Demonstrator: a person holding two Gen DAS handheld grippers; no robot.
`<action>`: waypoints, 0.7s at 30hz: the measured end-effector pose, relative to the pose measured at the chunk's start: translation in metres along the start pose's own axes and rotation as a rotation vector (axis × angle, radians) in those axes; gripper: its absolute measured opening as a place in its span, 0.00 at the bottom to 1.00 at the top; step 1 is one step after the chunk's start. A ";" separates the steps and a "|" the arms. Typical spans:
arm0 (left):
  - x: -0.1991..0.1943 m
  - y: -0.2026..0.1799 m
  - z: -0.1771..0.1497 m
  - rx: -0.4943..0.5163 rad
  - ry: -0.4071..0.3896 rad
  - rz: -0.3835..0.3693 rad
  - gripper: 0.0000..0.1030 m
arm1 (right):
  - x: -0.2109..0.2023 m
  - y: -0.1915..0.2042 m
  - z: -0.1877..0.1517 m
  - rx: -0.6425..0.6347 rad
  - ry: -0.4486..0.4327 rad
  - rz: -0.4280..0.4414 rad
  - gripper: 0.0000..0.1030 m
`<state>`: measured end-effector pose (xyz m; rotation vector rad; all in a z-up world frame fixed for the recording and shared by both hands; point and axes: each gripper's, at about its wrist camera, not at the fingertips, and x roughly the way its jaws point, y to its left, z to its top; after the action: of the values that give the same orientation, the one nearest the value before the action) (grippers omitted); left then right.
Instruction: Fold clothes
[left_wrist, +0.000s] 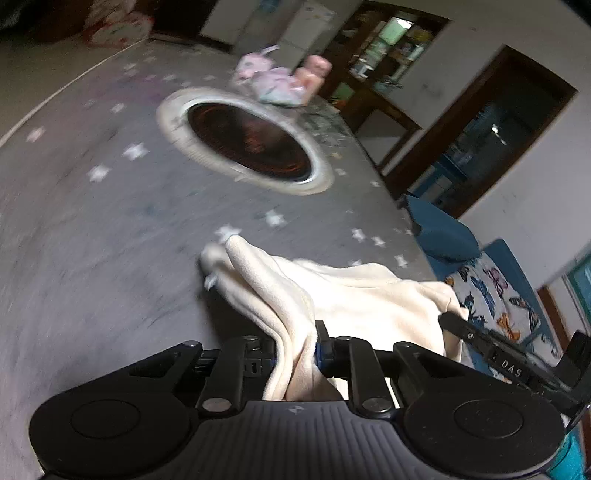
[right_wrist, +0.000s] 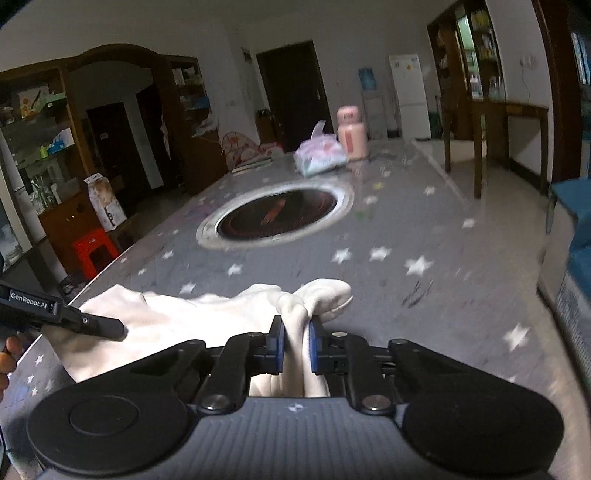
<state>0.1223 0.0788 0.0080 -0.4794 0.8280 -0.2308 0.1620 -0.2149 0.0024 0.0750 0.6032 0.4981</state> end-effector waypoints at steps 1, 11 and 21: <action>0.003 -0.007 0.004 0.018 -0.002 -0.003 0.18 | -0.003 -0.002 0.005 -0.009 -0.009 -0.013 0.11; 0.060 -0.069 0.041 0.113 -0.008 -0.044 0.18 | -0.016 -0.049 0.045 -0.031 -0.068 -0.157 0.11; 0.117 -0.090 0.041 0.154 0.032 -0.023 0.18 | 0.015 -0.104 0.050 -0.001 -0.012 -0.256 0.11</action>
<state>0.2292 -0.0307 0.0005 -0.3417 0.8290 -0.3221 0.2450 -0.2960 0.0140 -0.0006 0.5913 0.2492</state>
